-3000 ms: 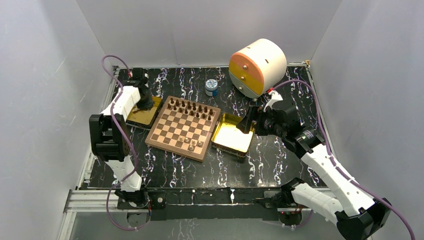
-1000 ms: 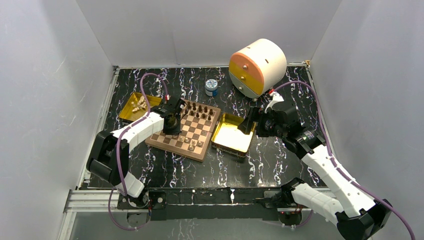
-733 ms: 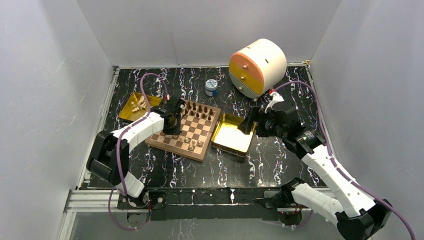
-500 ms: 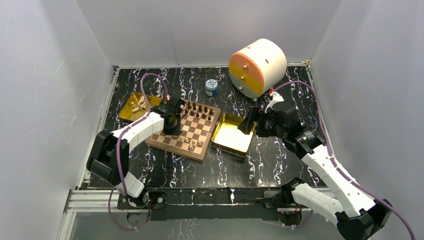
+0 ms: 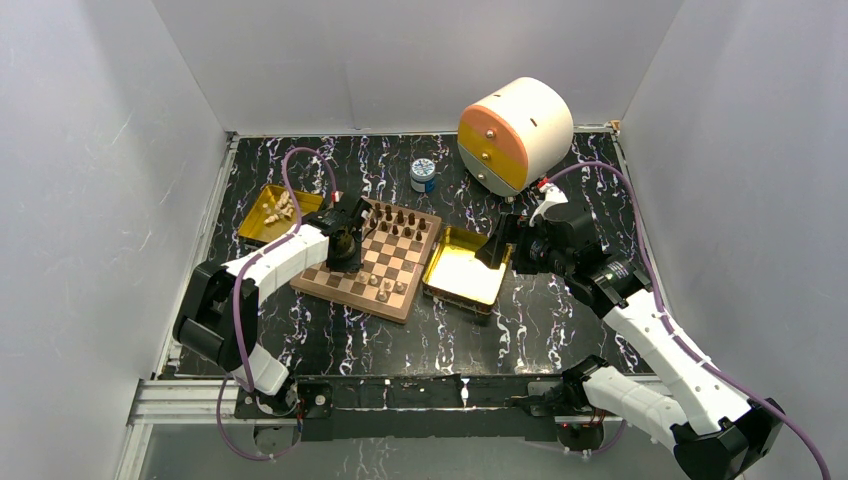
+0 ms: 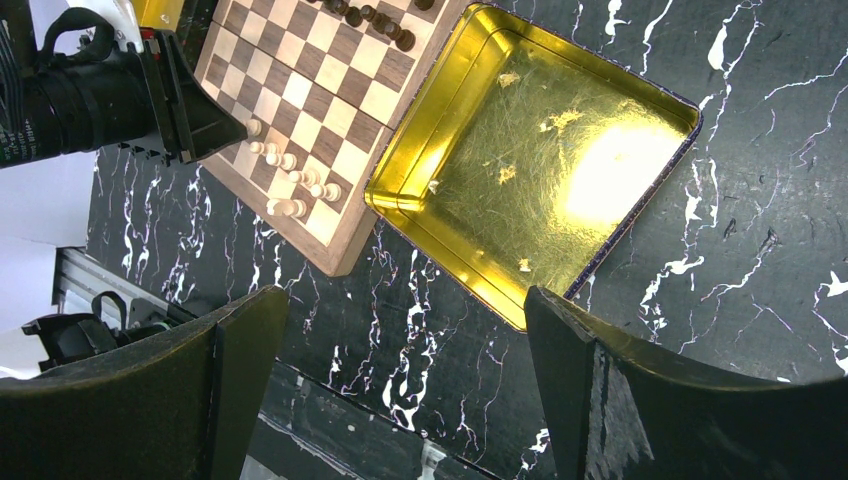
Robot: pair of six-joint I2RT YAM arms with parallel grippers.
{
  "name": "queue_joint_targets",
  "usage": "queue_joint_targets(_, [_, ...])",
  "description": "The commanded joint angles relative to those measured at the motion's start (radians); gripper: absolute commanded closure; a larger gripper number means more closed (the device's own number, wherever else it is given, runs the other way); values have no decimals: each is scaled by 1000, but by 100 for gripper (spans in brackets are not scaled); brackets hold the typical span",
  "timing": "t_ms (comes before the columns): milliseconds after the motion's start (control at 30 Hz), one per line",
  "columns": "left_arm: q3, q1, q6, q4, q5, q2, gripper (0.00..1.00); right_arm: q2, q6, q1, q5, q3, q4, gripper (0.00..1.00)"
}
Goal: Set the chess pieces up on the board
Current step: Place the chess piece on the chessboard.
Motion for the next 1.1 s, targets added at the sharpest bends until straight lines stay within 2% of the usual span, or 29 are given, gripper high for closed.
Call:
queue_joint_targets(0, [9,-8,-8,-30,-6,-29,85,-23,8,-3,-7,4,33,1])
queue_joint_targets(400, [37,-8,-14,-15,-34,6,77,-30,12,-3,-12,4,34,1])
queue_joint_targets(833, [38,-8,2,-1,-43,23,82,-39,17,-3,-11,0,32,1])
queue_joint_targets(1067, [45,-8,14,-4,-56,37,79,-39,19,-4,-12,0,32,1])
